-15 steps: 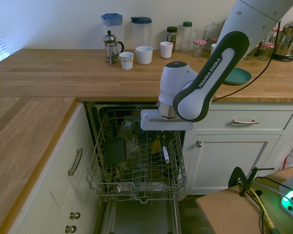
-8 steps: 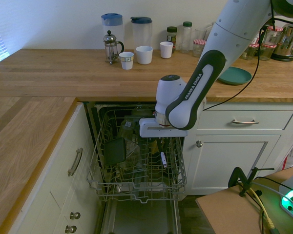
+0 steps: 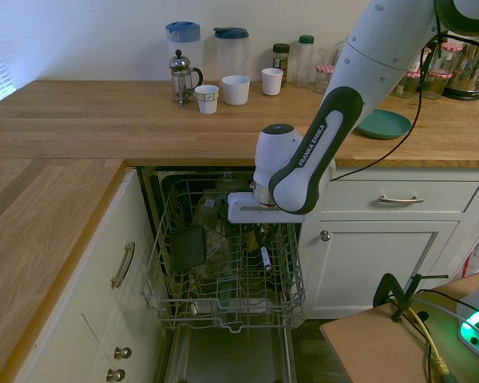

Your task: Put the fork in the dishwasher

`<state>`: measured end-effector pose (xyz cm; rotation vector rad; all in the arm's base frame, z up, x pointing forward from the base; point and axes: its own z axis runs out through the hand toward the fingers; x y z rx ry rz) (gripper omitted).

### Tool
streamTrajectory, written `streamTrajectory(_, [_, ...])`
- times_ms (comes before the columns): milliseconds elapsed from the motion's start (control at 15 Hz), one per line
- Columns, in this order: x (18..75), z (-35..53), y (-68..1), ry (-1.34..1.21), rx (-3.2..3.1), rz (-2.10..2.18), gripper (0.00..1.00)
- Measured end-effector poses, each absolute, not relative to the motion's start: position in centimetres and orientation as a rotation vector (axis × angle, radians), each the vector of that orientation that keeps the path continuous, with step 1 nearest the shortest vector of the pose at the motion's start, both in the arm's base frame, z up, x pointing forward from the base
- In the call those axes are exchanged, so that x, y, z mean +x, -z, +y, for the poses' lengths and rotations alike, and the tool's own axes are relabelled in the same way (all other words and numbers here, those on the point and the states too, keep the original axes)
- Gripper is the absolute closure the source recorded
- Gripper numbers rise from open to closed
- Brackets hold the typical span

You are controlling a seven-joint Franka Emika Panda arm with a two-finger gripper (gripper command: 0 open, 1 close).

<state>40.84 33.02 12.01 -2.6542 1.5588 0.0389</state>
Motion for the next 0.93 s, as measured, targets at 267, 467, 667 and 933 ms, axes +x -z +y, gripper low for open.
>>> streamTrajectory(267, [40.6, 33.4, -11.8, -0.039, -2.647, 1.557, 0.0])
streamTrajectory(467, [40.6, 34.0, -13.3, -0.011, -2.639, 1.529, 0.0])
streamTrajectory(667, [39.6, 34.2, -16.9, 0.025, -2.634, 1.512, 0.0])
streamTrajectory(933, [37.5, 34.5, -22.7, 0.075, -2.641, 1.533, 0.0])
